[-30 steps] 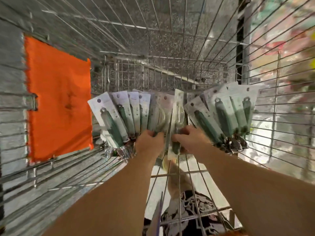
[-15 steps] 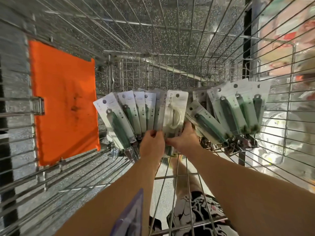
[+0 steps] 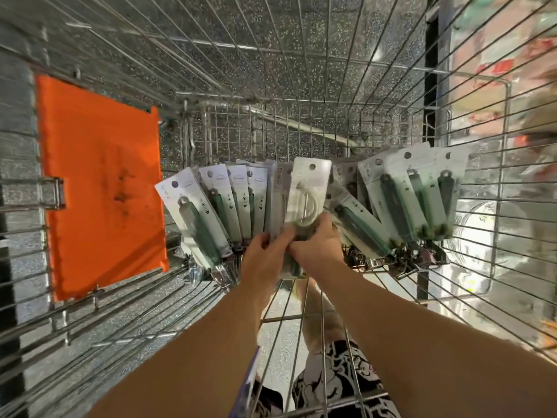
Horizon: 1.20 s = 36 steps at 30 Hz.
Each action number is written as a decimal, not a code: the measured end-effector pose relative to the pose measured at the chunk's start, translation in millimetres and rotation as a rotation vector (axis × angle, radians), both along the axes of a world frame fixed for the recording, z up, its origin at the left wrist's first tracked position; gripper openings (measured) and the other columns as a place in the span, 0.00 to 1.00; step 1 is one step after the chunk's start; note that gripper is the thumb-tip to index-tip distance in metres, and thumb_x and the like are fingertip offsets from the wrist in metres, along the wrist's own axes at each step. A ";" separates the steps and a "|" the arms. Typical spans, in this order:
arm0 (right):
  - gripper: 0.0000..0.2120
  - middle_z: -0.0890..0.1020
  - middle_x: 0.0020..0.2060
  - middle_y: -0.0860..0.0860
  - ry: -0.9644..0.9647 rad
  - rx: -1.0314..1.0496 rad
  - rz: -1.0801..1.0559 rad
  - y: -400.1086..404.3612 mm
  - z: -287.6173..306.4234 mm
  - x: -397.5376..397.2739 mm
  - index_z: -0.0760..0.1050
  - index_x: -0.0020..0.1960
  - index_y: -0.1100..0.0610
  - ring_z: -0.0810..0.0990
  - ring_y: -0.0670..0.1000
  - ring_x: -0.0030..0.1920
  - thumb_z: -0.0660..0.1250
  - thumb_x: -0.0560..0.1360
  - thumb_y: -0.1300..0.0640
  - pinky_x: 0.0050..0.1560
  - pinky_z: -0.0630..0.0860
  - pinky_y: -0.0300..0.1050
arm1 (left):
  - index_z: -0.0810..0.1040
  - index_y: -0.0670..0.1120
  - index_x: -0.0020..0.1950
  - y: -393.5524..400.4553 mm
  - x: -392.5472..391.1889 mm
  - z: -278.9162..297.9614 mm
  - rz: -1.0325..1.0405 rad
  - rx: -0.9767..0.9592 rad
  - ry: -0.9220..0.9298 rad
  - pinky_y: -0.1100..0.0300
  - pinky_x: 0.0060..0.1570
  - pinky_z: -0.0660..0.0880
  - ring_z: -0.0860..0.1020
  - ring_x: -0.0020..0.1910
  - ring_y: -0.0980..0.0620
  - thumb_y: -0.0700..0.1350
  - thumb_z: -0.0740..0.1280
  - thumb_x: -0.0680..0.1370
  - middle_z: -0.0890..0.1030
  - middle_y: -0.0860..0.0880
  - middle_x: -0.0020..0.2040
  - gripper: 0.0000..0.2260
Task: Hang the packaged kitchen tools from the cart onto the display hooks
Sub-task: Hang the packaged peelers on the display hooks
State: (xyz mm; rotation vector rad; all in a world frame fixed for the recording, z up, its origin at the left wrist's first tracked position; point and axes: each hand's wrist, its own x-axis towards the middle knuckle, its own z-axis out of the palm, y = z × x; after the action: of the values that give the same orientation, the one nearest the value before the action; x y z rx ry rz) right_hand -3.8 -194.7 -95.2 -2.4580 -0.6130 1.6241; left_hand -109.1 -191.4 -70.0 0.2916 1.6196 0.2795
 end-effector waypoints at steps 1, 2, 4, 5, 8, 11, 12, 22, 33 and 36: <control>0.25 0.77 0.56 0.56 0.005 0.006 -0.001 -0.4 -0.6 1.7 0.66 0.58 0.49 0.80 0.56 0.52 0.76 0.70 0.61 0.43 0.84 0.48 | 0.76 0.45 0.70 2.2 1.0 1.5 0.013 -0.011 -0.014 0.45 0.58 0.81 0.84 0.56 0.44 0.61 0.77 0.73 0.84 0.45 0.58 0.32; 0.23 0.78 0.53 0.55 0.003 0.007 0.003 -0.5 -0.4 3.2 0.66 0.57 0.50 0.81 0.54 0.49 0.75 0.70 0.62 0.38 0.82 0.43 | 0.75 0.45 0.70 2.6 1.7 -1.7 0.019 -0.022 -0.022 0.48 0.55 0.81 0.84 0.55 0.45 0.56 0.76 0.77 0.84 0.45 0.58 0.27; 0.20 0.79 0.47 0.53 0.018 0.003 -0.005 -1.8 1.2 7.5 0.66 0.55 0.52 0.81 0.49 0.42 0.74 0.73 0.62 0.30 0.76 0.37 | 0.74 0.46 0.70 4.0 4.3 -4.9 0.020 -0.040 -0.042 0.50 0.52 0.81 0.83 0.54 0.47 0.51 0.74 0.79 0.84 0.47 0.57 0.22; 0.19 0.79 0.45 0.52 0.050 -0.004 -0.020 -2.6 1.7 10.3 0.66 0.55 0.52 0.81 0.47 0.40 0.74 0.74 0.61 0.28 0.74 0.36 | 0.76 0.46 0.69 5.7 6.0 -4.3 0.006 -0.046 -0.046 0.53 0.48 0.81 0.83 0.53 0.48 0.51 0.73 0.80 0.84 0.47 0.56 0.20; 0.21 0.80 0.46 0.52 0.158 -0.009 -0.077 -2.1 3.4 19.0 0.67 0.59 0.52 0.81 0.46 0.40 0.75 0.74 0.63 0.28 0.75 0.33 | 0.79 0.48 0.65 7.7 9.9 -2.3 -0.051 -0.075 -0.068 0.58 0.39 0.75 0.83 0.50 0.50 0.54 0.70 0.81 0.85 0.47 0.54 0.16; 0.25 0.81 0.50 0.53 0.254 -0.007 -0.157 3.0 4.4 21.1 0.68 0.61 0.52 0.83 0.52 0.47 0.78 0.71 0.60 0.43 0.83 0.45 | 0.79 0.48 0.64 8.8 13.4 -1.8 -0.067 -0.061 -0.059 0.56 0.43 0.77 0.82 0.52 0.49 0.57 0.68 0.82 0.84 0.46 0.57 0.16; 0.29 0.83 0.51 0.54 0.291 -0.001 -0.192 4.4 5.9 19.6 0.69 0.62 0.52 0.84 0.54 0.50 0.80 0.67 0.57 0.50 0.84 0.52 | 0.79 0.49 0.64 9.1 14.7 -2.7 -0.060 -0.053 -0.060 0.55 0.45 0.79 0.83 0.53 0.48 0.59 0.67 0.82 0.84 0.46 0.58 0.17; 0.25 0.87 0.49 0.61 0.488 -0.021 -0.443 -0.1 14.1 39.4 0.76 0.64 0.60 0.87 0.60 0.48 0.79 0.69 0.63 0.46 0.84 0.54 | 0.78 0.48 0.60 14.0 19.2 4.8 -0.106 -0.033 -0.048 0.54 0.49 0.78 0.81 0.55 0.47 0.49 0.63 0.86 0.83 0.44 0.58 0.08; 0.17 0.83 0.38 0.56 0.700 -0.057 -0.489 4.1 38.7 57.8 0.75 0.61 0.66 0.83 0.52 0.36 0.72 0.73 0.67 0.42 0.82 0.49 | 0.77 0.48 0.56 23.5 25.3 17.3 -0.082 -0.021 -0.098 0.52 0.48 0.80 0.83 0.50 0.44 0.43 0.67 0.83 0.82 0.40 0.55 0.02; 0.20 0.84 0.43 0.58 0.673 -0.068 -0.434 8.7 53.2 54.6 0.75 0.64 0.66 0.83 0.55 0.41 0.72 0.73 0.68 0.42 0.83 0.50 | 0.76 0.47 0.55 27.1 19.2 29.3 -0.079 0.008 -0.111 0.53 0.44 0.80 0.83 0.45 0.46 0.41 0.67 0.83 0.83 0.42 0.51 0.02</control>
State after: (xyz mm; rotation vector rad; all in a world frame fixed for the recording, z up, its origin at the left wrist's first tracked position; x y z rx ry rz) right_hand 50.8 -186.1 -41.9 -1.7165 0.0680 2.0960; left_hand -89.8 -164.3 -40.8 0.3401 1.4941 0.2377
